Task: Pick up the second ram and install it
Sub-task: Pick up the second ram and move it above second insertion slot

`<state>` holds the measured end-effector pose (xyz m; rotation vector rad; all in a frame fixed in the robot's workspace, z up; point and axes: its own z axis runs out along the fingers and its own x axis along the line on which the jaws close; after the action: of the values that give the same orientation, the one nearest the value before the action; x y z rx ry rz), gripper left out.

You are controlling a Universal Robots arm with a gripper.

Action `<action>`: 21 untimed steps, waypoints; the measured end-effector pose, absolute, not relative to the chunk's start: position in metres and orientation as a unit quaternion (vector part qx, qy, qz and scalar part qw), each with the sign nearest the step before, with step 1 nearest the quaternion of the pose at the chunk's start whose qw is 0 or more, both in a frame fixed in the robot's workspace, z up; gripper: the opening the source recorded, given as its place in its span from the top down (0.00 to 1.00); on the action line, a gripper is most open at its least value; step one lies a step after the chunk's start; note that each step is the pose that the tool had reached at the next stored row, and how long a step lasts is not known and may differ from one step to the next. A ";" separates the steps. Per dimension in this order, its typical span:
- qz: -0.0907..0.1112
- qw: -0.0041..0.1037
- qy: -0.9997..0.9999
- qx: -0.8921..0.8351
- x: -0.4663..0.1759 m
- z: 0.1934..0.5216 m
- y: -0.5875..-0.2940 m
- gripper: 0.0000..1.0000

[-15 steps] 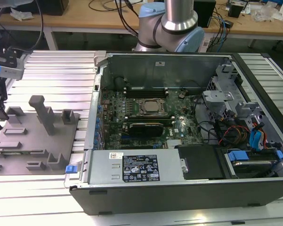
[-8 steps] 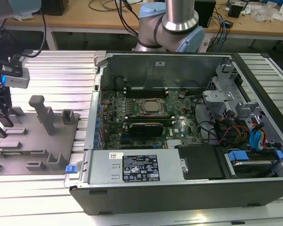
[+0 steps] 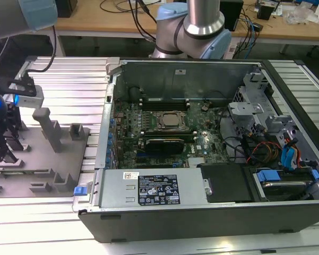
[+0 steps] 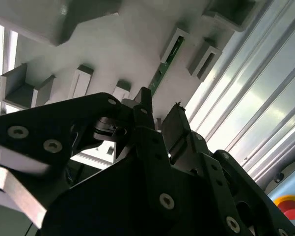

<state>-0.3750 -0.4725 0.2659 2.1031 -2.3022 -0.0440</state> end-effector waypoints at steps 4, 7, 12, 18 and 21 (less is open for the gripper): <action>-0.014 0.012 -0.736 0.676 -0.375 0.258 -0.475 0.64; -0.014 0.012 -0.727 0.686 -0.375 0.245 -0.476 0.64; -0.014 0.012 -0.727 0.687 -0.379 0.225 -0.476 0.64; -0.014 0.012 -0.724 0.690 -0.388 0.209 -0.476 0.64; -0.014 0.012 -0.721 0.693 -0.388 0.205 -0.476 0.64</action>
<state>-0.3882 -0.4759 0.2050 2.1600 -2.2480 -0.0440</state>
